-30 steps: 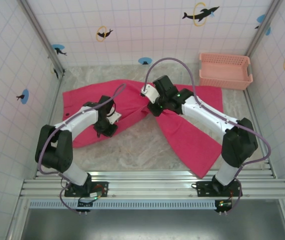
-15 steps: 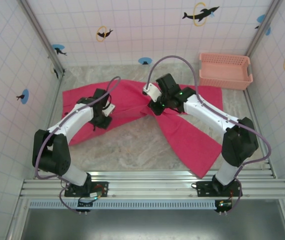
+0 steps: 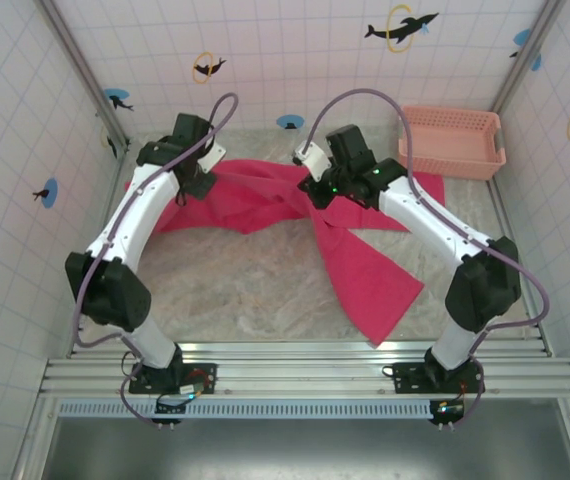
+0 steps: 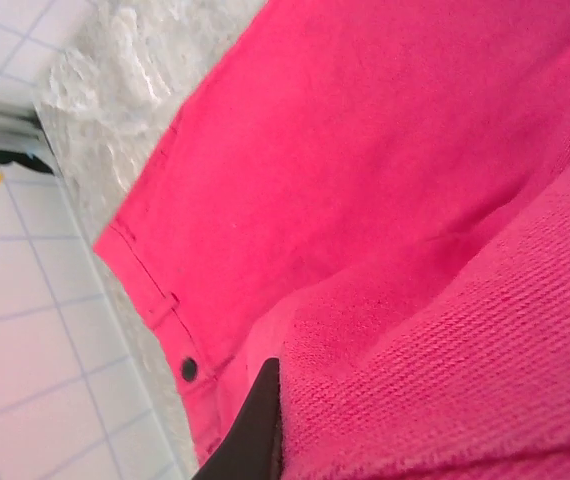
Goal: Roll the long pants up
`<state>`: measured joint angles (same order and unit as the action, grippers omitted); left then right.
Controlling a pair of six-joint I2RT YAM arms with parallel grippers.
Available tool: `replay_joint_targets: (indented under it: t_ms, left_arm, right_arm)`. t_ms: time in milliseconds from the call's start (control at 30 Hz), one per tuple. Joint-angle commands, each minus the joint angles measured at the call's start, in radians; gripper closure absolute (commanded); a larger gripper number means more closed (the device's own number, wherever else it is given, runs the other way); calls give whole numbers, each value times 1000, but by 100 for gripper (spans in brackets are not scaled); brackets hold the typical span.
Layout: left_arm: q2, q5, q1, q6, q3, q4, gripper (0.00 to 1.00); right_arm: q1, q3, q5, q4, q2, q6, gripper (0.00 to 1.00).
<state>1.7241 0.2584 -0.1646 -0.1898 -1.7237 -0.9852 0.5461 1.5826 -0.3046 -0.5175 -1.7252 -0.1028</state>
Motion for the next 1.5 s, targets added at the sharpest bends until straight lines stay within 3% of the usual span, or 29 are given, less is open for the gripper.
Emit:
replay_joint_targets:
  t_ms: [0,300,467,533,567,633,700,767,800,833,1000,1167,1300,1467]
  left_arm:
    - [127,145,52,-79,-118,-88,94]
    - [468,87,65,-175,-357,-152,88]
    - [606,132,75,-183,-445,-163,83]
    - [662,151,75,-206,-449,-136,76]
    - [678,154,77,-205,-456,-133,69]
    - [718,155,79,-194,-482,-135,59]
    - [751,149,78,-179,-515,-142,57]
    - [773,143,78,-161,-545,-146,44]
    - [773,136,78,-154,-552,-138,32]
    - [769,111,78,-151,-555,-127,13]
    - [738,58,78,-148,-558,-58,10]
    - [744,31,78,-134,-585,-72,11]
    - [746,33,78,-128,-578,-81,12]
    - [744,32,79,-125,-575,-83,12]
  right_arm:
    - [-102,49,92,-159,-92,-3,100]
    - [-168,401,52,-330,-467,13,100]
    - [-177,589,70,-372,-632,29,98]
    - [-175,651,116,-362,-668,39,67]
    - [-174,674,115,-359,-678,30,60]
    - [-173,716,168,-352,-681,34,53]
    - [-174,703,193,-342,-640,34,51]
    - [-173,618,226,-308,-547,28,48]
    - [-174,555,237,-284,-478,26,47]
    - [-175,483,236,-261,-410,26,46]
    - [-155,113,152,-245,-87,58,44]
    - [-5,-335,229,-177,197,149,43]
    - [173,-593,299,-96,301,286,43]
    - [370,-677,461,-90,288,385,43]
